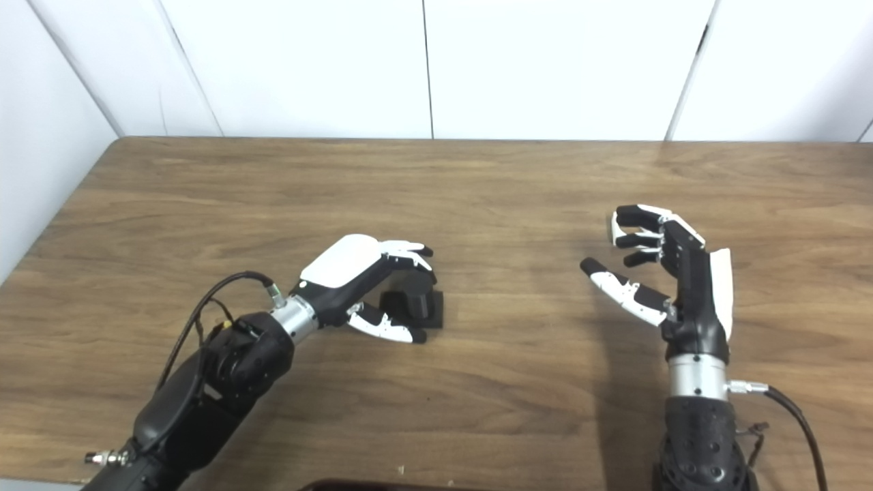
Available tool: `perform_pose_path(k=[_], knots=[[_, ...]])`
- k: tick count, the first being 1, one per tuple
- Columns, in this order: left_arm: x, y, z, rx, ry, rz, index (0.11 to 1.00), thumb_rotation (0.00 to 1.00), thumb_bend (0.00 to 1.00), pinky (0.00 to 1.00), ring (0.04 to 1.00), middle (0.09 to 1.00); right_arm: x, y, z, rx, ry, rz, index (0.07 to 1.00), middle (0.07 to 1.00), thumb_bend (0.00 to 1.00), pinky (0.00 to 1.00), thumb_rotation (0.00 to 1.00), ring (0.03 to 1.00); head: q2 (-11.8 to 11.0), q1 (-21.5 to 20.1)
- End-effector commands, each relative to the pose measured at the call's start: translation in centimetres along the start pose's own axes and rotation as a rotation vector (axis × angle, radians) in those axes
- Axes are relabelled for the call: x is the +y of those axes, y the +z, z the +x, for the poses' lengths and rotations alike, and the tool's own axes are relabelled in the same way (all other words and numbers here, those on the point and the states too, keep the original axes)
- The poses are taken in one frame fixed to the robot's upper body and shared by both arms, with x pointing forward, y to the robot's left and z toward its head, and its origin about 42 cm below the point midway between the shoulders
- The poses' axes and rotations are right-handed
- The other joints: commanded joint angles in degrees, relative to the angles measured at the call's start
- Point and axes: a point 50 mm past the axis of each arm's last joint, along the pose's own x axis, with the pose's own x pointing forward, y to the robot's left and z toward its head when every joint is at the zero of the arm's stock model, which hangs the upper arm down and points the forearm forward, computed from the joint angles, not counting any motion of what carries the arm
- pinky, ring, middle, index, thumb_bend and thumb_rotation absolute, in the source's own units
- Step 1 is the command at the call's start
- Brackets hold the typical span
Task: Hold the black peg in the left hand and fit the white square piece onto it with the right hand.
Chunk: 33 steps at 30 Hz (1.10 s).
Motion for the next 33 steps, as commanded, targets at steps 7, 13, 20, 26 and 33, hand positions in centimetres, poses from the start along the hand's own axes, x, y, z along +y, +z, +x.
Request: perform_pose_path(k=[7,13,20,26,33], knots=[[-0.7,-4.0,-2.0,0.214,-0.118,0.155,0.610,0.26,0.83,0.84,0.870,0.864,-0.2,1.6,1.2,-0.088,-0.025,0.022,0.659,0.674,0.58,0.48,0.08,0.596,0.22,0.07],[-0.8,-4.1,-2.0,0.207,-0.118,0.154,0.576,0.25,0.82,0.84,0.857,0.852,-0.3,1.7,1.1,-0.090,-0.026,0.021,0.658,0.673,0.57,0.47,0.08,0.591,0.27,0.00],[-1.1,-4.3,-2.1,0.202,-0.125,0.156,0.567,0.26,0.82,0.83,0.857,0.853,-0.4,1.9,1.1,-0.089,-0.025,0.007,0.661,0.674,0.56,0.47,0.06,0.587,0.27,0.00],[-1.3,-4.2,-2.1,0.205,-0.130,0.140,0.569,0.27,0.82,0.84,0.857,0.851,-0.9,2.0,1.4,-0.099,-0.037,-0.005,0.660,0.676,0.56,0.48,0.03,0.588,0.67,-0.77],[-1.4,-3.7,-1.9,0.205,-0.146,0.138,0.580,0.26,0.81,0.85,0.861,0.854,-3.6,2.2,3.2,-0.115,-0.062,-0.142,0.660,0.674,0.58,0.47,0.08,0.587,0.77,-1.04]])
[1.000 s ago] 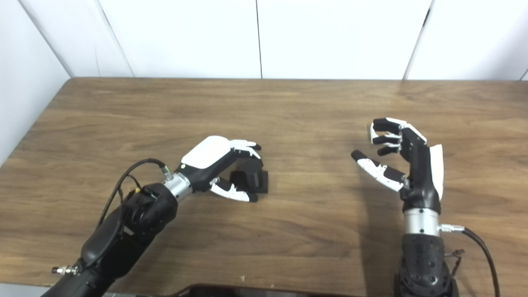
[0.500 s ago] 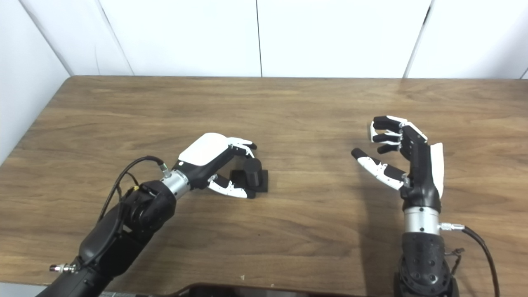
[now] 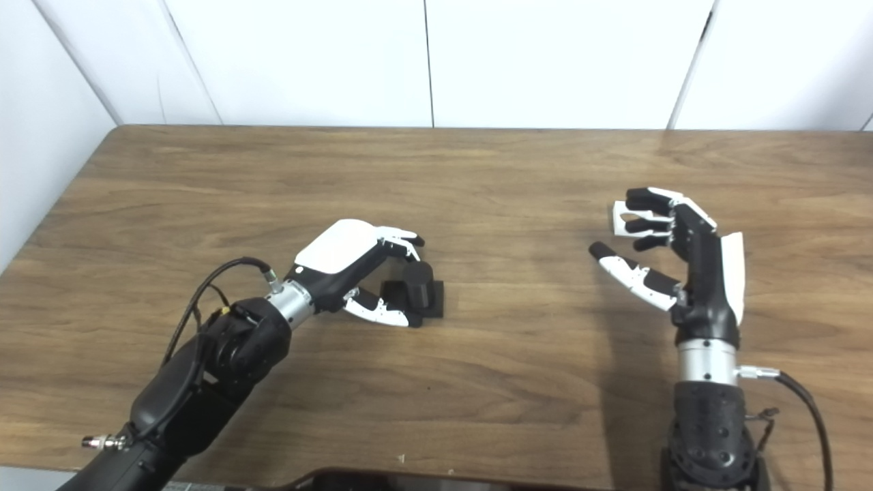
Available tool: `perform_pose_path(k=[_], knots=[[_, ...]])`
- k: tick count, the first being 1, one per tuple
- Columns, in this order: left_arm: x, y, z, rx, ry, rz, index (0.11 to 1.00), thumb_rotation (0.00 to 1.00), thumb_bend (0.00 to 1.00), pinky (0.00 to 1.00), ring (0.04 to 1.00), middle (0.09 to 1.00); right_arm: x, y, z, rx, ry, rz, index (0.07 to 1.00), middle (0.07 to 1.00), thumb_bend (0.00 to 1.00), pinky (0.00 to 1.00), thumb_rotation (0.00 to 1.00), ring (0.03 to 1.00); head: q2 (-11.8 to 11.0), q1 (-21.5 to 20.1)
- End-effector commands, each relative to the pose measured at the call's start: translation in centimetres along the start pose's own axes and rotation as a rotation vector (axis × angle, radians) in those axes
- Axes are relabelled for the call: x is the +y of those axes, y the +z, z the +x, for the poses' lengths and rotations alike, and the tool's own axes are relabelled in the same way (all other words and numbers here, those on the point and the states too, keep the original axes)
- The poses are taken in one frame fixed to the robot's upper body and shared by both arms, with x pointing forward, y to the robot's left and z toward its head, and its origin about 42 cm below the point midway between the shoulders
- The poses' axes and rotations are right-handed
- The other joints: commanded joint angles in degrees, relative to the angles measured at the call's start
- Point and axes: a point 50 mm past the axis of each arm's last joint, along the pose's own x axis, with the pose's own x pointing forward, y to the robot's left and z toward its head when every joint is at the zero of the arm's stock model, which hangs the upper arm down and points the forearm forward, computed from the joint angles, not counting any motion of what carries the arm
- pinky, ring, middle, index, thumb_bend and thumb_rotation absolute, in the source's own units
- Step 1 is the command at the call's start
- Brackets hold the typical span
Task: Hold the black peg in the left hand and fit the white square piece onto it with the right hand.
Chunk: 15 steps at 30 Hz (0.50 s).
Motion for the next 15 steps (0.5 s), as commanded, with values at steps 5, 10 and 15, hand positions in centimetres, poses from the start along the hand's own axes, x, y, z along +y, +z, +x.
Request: perform_pose_path(k=[5,10,15], knots=[[-2.0,-3.3,-1.8,0.169,-0.146,0.086,0.581,0.26,0.81,0.84,0.858,0.856,-4.7,1.7,4.3,-0.109,0.042,-0.320,0.667,0.716,0.62,0.50,0.18,0.635,0.11,-0.29],[-2.2,-3.3,-1.8,0.166,-0.148,0.083,0.578,0.26,0.81,0.83,0.852,0.855,-6.8,2.0,6.3,-0.129,0.087,-0.475,0.645,0.761,0.71,0.62,0.22,0.756,0.13,-1.23],[-2.2,-3.5,-1.8,0.160,-0.150,0.082,0.576,0.26,0.80,0.83,0.847,0.855,-7.9,2.1,8.2,-0.125,0.104,-0.538,0.642,0.772,0.74,0.62,0.23,0.768,0.19,-2.66]])
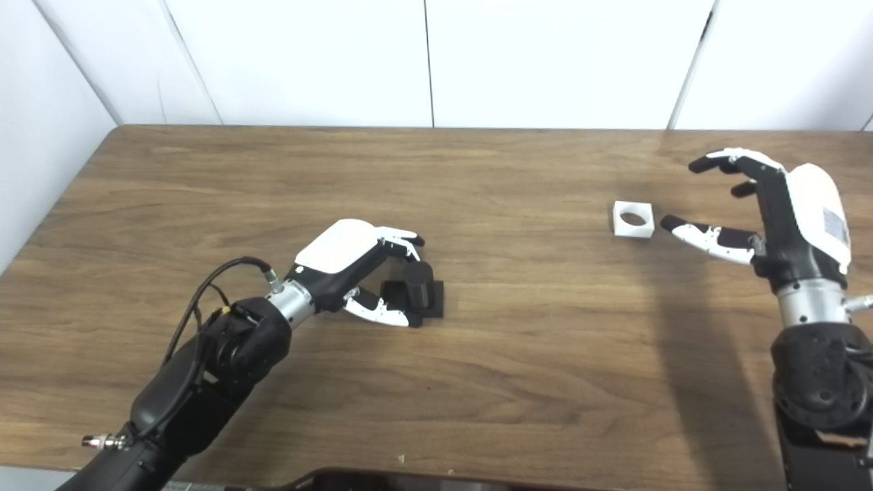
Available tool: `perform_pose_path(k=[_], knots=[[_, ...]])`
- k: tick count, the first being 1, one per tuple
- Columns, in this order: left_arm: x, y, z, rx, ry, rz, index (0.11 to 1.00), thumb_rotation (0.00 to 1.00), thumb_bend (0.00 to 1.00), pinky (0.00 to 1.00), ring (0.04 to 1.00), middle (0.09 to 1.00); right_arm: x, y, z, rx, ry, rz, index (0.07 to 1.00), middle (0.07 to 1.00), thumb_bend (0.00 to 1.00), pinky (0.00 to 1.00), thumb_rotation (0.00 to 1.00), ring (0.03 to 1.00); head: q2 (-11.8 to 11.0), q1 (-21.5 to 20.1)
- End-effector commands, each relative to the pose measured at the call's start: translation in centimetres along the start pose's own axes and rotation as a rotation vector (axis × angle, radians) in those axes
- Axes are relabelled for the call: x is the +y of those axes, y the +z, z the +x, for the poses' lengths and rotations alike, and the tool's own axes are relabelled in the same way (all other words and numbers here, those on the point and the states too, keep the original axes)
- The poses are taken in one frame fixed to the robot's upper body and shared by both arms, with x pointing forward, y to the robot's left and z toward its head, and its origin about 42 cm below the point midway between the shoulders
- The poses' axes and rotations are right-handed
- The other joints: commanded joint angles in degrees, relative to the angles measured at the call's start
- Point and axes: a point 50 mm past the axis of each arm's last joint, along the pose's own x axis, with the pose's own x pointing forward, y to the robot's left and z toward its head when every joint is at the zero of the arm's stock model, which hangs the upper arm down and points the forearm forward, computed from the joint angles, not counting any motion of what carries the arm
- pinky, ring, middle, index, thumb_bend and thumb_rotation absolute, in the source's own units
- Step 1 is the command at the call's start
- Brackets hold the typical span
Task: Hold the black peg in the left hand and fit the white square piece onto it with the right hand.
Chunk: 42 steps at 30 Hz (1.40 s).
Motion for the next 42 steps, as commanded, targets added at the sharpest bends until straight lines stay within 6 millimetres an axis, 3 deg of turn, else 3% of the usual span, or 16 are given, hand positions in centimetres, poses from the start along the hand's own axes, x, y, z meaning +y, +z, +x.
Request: perform_pose_path(k=[1,6,10,16,19,24,35,42], knots=[[-2.2,-3.6,-1.9,0.158,-0.148,0.082,0.576,0.26,0.80,0.83,0.845,0.855,-2.2,0.7,2.0,-0.044,-0.027,-0.066,0.645,0.778,0.74,0.61,0.23,0.773,0.01,-0.46],[-2.1,-3.7,-2.0,0.163,-0.156,0.086,0.578,0.26,0.80,0.84,0.851,0.858,-2.4,0.6,3.3,-0.031,0.063,-0.155,0.674,0.816,0.75,0.57,0.26,0.775,-0.19,-1.33],[-2.2,-3.8,-2.0,0.162,-0.154,0.084,0.583,0.27,0.81,0.85,0.851,0.857,-2.1,0.4,4.7,-0.007,0.159,-0.221,0.706,0.859,0.76,0.60,0.30,0.806,-0.27,-1.48],[-2.3,-3.7,-2.0,0.156,-0.154,0.081,0.584,0.26,0.80,0.85,0.853,0.859,-1.6,0.3,6.2,0.010,0.320,-0.276,0.767,0.935,0.81,0.74,0.34,0.918,-0.68,-1.55],[-2.4,-3.7,-1.9,0.152,-0.153,0.078,0.583,0.26,0.80,0.85,0.850,0.858,-1.4,0.2,6.9,0.014,0.402,-0.291,0.797,0.969,0.89,0.85,0.36,0.972,-0.68,-1.55],[-2.4,-3.6,-1.9,0.152,-0.155,0.085,0.583,0.25,0.80,0.84,0.853,0.858,-0.8,0.3,7.8,0.033,0.479,-0.307,0.823,0.995,0.94,0.93,0.38,1.000,-1.11,-1.55],[-2.6,-4.1,-2.0,0.146,-0.152,0.088,0.576,0.26,0.80,0.85,0.850,0.855,0.5,0.0,9.3,0.060,0.514,-0.322,0.829,0.995,0.91,0.98,0.31,1.000,-1.82,-4.41],[-2.5,-4.6,-2.5,0.138,-0.148,0.080,0.575,0.26,0.80,0.84,0.845,0.851,1.3,0.3,9.3,0.052,0.506,-0.324,0.830,0.982,0.90,0.94,0.34,1.000,-2.30,-8.08]])
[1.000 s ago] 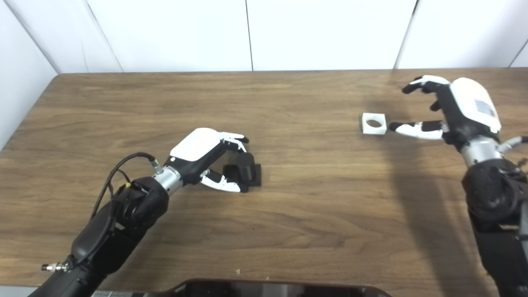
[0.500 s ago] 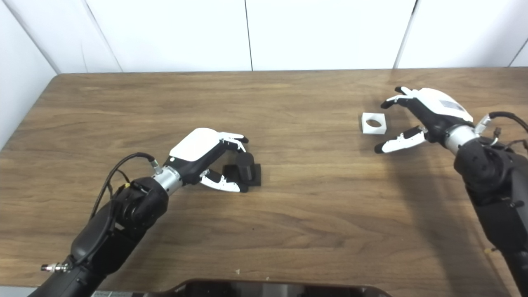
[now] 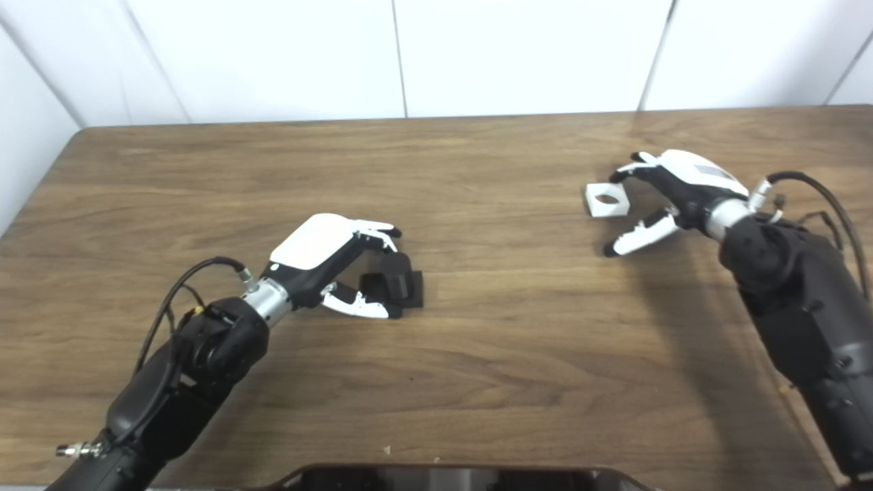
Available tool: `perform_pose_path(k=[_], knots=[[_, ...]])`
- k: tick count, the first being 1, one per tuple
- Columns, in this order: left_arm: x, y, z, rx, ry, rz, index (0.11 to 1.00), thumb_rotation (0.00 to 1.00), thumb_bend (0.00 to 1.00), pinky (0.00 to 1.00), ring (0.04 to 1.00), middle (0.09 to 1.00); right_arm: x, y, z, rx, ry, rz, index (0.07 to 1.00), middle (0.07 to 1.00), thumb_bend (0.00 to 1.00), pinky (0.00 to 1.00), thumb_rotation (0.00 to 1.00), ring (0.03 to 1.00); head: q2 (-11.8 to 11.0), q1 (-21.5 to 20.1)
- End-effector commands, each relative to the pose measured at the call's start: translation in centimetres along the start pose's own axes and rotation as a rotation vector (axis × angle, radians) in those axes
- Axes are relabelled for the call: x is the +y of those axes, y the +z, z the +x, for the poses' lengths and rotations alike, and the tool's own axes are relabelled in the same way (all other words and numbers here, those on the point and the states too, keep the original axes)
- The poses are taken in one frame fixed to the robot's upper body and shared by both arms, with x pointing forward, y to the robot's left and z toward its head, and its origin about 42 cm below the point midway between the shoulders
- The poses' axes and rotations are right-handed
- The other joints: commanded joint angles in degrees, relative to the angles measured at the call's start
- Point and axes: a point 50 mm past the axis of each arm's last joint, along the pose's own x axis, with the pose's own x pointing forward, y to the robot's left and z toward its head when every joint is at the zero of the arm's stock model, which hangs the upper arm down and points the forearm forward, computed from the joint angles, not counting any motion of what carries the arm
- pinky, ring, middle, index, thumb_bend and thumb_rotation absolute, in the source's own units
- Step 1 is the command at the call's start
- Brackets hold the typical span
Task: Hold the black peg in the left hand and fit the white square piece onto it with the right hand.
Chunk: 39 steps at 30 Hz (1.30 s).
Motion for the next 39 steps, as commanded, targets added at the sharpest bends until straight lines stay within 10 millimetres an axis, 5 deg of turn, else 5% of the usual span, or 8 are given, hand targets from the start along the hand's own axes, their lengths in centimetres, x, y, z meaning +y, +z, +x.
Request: perform_pose_path(k=[1,23,39], knots=[[-2.3,-4.3,-2.5,0.153,-0.160,0.080,0.576,0.26,0.80,0.85,0.845,0.852,-2.7,1.3,0.1,-0.037,-0.095,-0.028,0.831,0.982,0.89,0.95,0.34,1.000,-0.01,-0.92],[-2.3,-5.0,-2.7,0.133,-0.162,0.092,0.575,0.26,0.80,0.83,0.836,0.854,-3.0,0.9,-0.2,-0.048,-0.171,0.006,0.807,0.952,0.85,0.95,0.31,0.972,-0.69,-2.03],[-2.4,-5.0,-2.9,0.137,-0.163,0.092,0.573,0.27,0.80,0.82,0.836,0.853,-2.1,0.8,1.1,-0.049,-0.173,-0.020,0.770,0.910,0.77,0.82,0.26,0.913,-0.89,-1.78]])
